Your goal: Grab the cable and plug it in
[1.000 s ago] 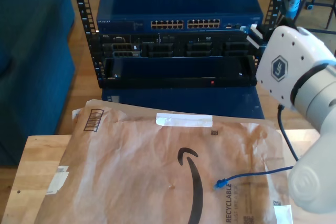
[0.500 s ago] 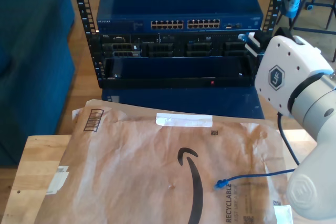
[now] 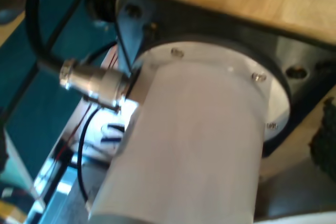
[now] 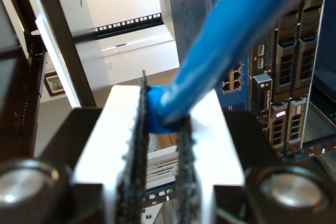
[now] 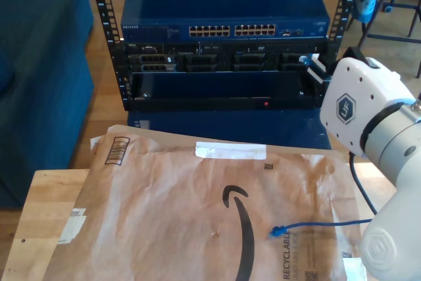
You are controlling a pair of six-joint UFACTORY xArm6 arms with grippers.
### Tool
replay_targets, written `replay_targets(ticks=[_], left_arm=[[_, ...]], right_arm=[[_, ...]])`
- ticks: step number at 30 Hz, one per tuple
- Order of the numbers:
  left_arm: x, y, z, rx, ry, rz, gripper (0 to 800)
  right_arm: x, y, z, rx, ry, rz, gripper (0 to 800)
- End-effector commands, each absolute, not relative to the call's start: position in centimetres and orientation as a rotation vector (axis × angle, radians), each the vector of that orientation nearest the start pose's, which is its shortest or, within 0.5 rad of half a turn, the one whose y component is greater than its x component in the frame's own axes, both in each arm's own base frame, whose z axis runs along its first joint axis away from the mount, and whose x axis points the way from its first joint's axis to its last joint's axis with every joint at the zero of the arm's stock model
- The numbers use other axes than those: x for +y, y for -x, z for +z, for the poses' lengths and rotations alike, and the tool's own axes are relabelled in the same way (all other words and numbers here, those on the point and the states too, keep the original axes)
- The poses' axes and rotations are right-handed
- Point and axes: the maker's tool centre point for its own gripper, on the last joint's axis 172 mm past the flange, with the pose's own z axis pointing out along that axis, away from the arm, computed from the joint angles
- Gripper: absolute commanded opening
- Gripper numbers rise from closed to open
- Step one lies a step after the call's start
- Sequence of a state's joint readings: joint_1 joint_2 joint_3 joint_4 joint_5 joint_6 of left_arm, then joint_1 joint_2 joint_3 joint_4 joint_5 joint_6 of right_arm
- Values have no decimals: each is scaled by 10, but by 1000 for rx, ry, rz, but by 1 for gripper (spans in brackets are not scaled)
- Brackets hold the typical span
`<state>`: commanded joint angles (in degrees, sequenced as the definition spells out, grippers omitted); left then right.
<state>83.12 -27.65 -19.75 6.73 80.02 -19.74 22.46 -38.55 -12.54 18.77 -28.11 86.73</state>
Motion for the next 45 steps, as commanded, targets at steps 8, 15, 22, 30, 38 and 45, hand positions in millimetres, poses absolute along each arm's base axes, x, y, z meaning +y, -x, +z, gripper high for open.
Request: replay_targets(ticks=[8,15,22,30,38,45], left_arm=[[144,16,94,2156,-1908,-657,799],[124,29,82,2138,-1843,-667,800],[125,24,31,2132,-1961,-520,800],[122,29,30,2147,-1921,-511,800],[121,29,30,2143,-1918,-517,800],[121,29,30,2143,-1918,-517,800]], right_arm=[[113,-439,378,1294,1340,-805,1],[114,-438,373,1300,1349,-800,2],[115,-438,374,1296,1354,-798,0],[123,-444,384,1286,1362,-786,0],[127,-443,360,1330,1421,-741,0],[125,-448,326,1395,1452,-716,0]])
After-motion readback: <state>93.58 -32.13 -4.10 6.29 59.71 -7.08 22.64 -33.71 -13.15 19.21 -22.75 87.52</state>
